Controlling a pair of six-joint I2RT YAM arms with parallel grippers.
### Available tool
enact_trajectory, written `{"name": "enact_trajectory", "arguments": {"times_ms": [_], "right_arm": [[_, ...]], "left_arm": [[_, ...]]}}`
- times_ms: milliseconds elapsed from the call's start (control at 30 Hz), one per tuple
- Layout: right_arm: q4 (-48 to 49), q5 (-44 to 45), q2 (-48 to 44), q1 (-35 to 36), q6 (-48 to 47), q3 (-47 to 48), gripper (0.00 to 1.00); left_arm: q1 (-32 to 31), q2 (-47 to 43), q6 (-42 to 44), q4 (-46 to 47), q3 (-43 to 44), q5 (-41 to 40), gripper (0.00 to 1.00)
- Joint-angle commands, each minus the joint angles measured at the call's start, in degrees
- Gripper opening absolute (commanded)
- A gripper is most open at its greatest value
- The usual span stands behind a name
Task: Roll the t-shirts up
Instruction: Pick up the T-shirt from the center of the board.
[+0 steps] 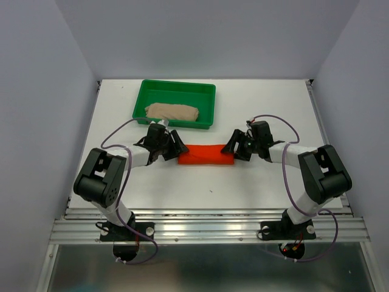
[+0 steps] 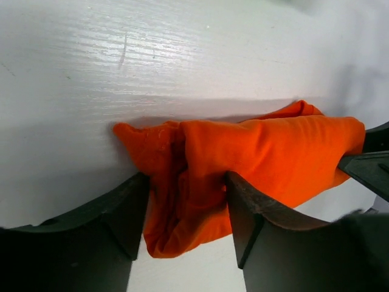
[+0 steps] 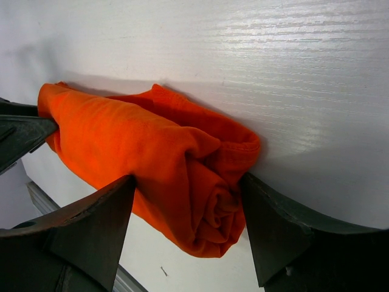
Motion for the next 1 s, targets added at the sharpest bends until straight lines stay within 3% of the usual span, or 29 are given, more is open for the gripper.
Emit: {"name": "enact_trajectory", "arguments": {"times_ms": [0,233,400,700,967], "right_arm": [[-3.52,3.32,1.50,-0.13,-1.57,-0.02,0.76],[-3.79,3.50,0.88,-0.13,0.63,0.07,0.78],[-7.56,8.06,-2.81,-0.13,-0.24,-0.02,0.79],[-9.85,13.34,-10.19,-0.13,-0.33,-1.08,0.82],[-7.92,8.43,-4.05,-0.13,-0.69,-1.25,0.80]], "left_arm": [[-0.63,1.73,0.02,1.58,0.56,3.22,0.62],[-0.72,1.47,-0.77,2.38,0.56,4.89,0.13],[-0.72,1.64,-0.42,1.67,0.99,4.37,0.00],[-0.72,2.52,0.46,0.09,2.31,3.84,0.00],[-0.63,2.34,0.64,-0.61,3.11,3.57,0.00]]}}
